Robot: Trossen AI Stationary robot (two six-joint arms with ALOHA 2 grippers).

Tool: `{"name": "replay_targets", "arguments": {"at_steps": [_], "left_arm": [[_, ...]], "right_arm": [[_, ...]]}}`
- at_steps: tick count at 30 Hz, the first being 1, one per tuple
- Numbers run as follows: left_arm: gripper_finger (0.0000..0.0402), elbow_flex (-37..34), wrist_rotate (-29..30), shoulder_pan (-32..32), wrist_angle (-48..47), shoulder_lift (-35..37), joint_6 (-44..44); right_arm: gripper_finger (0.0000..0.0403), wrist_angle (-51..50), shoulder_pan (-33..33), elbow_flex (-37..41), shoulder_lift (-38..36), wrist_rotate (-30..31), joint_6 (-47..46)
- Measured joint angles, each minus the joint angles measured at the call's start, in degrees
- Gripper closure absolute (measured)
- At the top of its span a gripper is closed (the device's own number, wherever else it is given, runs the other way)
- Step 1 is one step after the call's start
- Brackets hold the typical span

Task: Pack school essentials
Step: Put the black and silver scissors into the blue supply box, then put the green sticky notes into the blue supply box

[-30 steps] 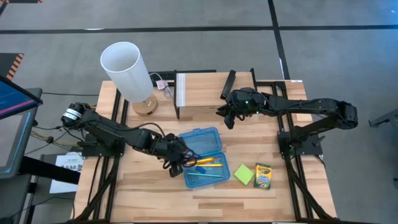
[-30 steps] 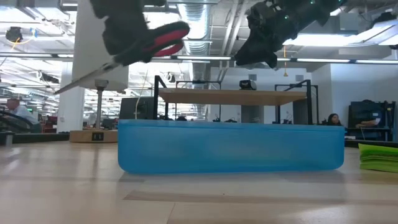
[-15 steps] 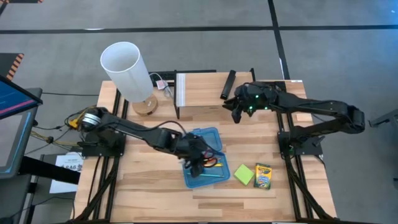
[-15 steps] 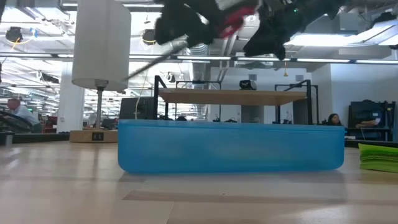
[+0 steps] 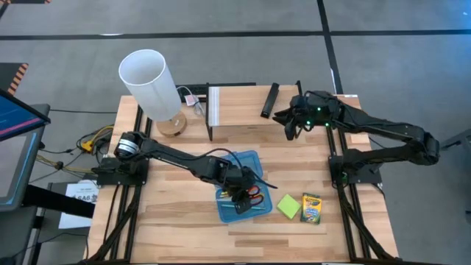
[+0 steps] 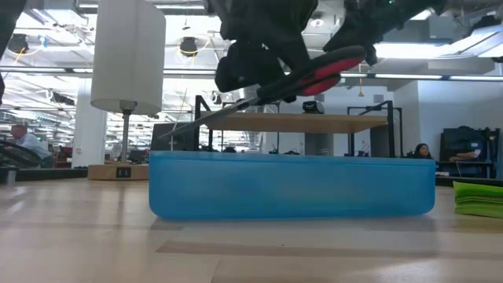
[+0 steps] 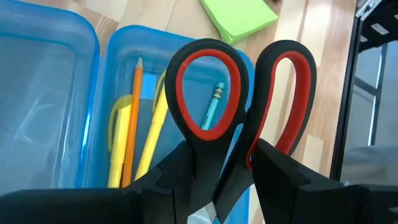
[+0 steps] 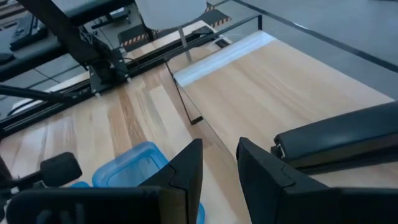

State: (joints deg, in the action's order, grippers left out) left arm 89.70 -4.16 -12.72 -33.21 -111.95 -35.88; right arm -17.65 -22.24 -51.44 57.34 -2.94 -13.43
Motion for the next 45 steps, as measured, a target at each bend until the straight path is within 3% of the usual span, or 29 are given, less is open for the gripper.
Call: {"name": "replay_targets", "arguments": {"at_steps": [6, 16, 30, 38, 45], "left_arm": [[0.0277, 0.0, -0.8, 0.3, -0.2, 0.0, -0.7], [0.0217, 0.0, 0.2, 0.3, 1.4, -0.6, -1.1], [0.0215, -0.1, -0.6, 2.6, 2.0, 0.1, -0.2], [0.0214, -0.1, 7.6, 2.8, 3.3, 7.5, 7.6], [0.0214, -0.1, 10.6, 2.7, 3.2, 11.8, 12.0]], "right_arm": [[0.0282, 0.1, 0.4, 0.0, 0.0, 0.0, 0.0], [0.0282, 0.1, 0.9, 0.0, 0.0, 0.2, -0.2], [0.0282, -1.2, 1.1, 0.0, 0.0, 0.2, 0.0], [0.0282, -1.4, 1.1, 0.0, 0.0, 0.2, 0.0], [0.0282, -1.6, 1.2, 0.0, 0.0, 0.2, -0.5]]}}
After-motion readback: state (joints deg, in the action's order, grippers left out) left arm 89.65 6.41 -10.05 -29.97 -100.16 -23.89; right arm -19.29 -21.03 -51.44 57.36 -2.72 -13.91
